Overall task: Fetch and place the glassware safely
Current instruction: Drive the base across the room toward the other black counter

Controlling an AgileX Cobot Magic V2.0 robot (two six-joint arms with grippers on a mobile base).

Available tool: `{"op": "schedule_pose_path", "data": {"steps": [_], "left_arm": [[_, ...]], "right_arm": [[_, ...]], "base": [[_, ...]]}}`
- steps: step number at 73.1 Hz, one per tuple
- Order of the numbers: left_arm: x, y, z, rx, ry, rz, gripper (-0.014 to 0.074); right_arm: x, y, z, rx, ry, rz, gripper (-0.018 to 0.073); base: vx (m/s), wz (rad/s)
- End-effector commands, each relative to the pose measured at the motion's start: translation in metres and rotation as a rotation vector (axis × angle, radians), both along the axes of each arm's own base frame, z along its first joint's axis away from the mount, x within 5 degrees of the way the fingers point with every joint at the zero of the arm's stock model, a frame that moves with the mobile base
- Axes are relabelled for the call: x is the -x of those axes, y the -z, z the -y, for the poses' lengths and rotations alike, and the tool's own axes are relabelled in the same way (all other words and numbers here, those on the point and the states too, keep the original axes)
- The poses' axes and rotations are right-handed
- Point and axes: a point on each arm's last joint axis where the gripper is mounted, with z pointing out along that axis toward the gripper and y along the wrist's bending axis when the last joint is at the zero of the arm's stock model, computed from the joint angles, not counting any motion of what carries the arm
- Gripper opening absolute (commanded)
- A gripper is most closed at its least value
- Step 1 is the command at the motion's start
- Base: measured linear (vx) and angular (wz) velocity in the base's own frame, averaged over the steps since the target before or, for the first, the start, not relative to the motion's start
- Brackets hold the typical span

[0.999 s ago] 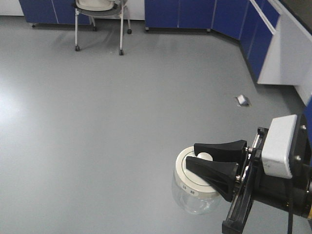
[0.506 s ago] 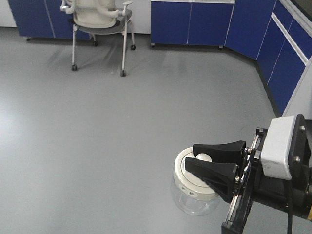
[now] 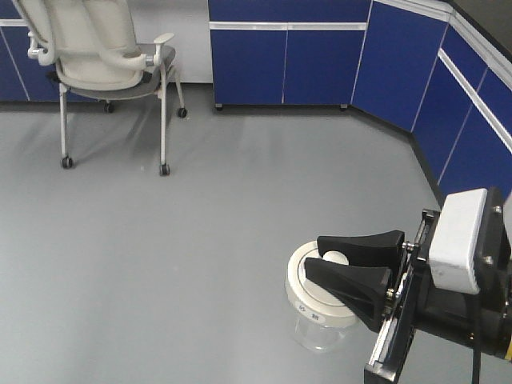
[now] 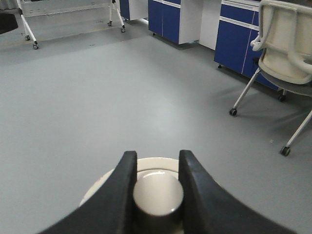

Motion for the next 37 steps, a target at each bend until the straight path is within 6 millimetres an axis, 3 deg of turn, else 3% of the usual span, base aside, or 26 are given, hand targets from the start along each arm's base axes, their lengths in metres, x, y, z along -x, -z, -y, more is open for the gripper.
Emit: {"op": "schedule_pose_path", "data": {"steps": [1,37], "left_arm": [[0.0007,-0.0136,0.0007,0.023,0.012,0.088,-0.0007],[0.0007,-0.0136,0.0007,0.023,0.012,0.088,-0.0007]], "right_arm": [[0.0002,-0.0151,-0.0015,-0.073,-0.013,0.028,-0.0001],[-0.0005,-0.0147,-0.0012,-0.07,-0.006,0.027,-0.0001]], "base": [[0.74,-0.02],[0.7,-0.03]]}}
